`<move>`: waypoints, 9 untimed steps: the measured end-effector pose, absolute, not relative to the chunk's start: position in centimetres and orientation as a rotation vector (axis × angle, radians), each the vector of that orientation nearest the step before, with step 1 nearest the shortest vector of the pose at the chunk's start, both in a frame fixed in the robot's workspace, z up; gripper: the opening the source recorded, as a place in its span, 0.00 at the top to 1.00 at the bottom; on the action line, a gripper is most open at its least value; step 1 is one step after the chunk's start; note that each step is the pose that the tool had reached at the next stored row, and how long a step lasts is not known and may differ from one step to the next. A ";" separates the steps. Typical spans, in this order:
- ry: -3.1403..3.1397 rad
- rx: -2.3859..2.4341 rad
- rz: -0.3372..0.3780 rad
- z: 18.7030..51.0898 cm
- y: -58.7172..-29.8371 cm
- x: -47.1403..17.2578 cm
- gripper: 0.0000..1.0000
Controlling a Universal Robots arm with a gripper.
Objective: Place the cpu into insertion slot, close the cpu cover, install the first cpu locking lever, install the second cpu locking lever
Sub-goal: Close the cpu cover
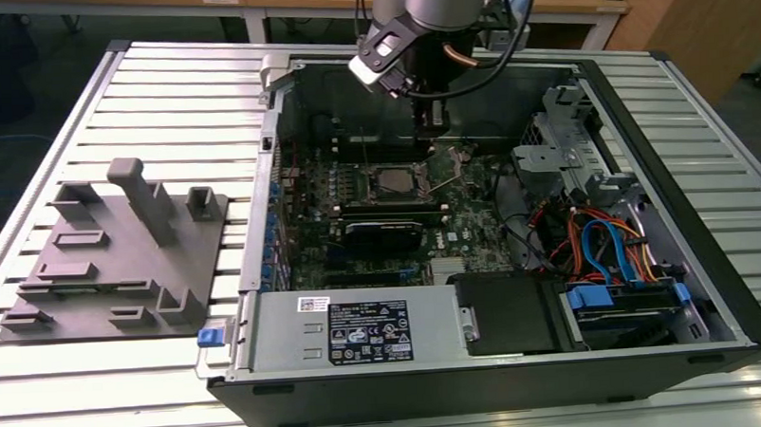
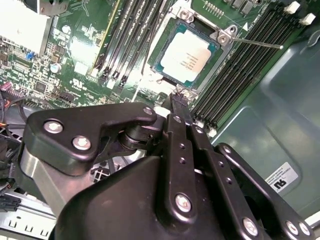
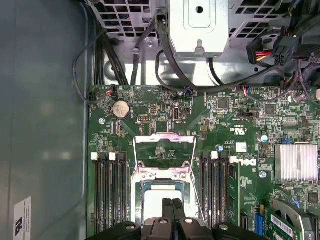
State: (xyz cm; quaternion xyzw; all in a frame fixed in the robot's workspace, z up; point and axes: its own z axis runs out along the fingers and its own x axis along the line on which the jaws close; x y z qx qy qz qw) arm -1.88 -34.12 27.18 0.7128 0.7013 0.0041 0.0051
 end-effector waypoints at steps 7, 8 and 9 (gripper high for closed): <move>2.195 2.233 0.012 27.2 -34.1 -1.6 0.89; 2.194 2.233 0.012 27.2 -34.1 -1.6 0.89; 2.194 2.233 0.012 27.2 -34.1 -1.6 0.89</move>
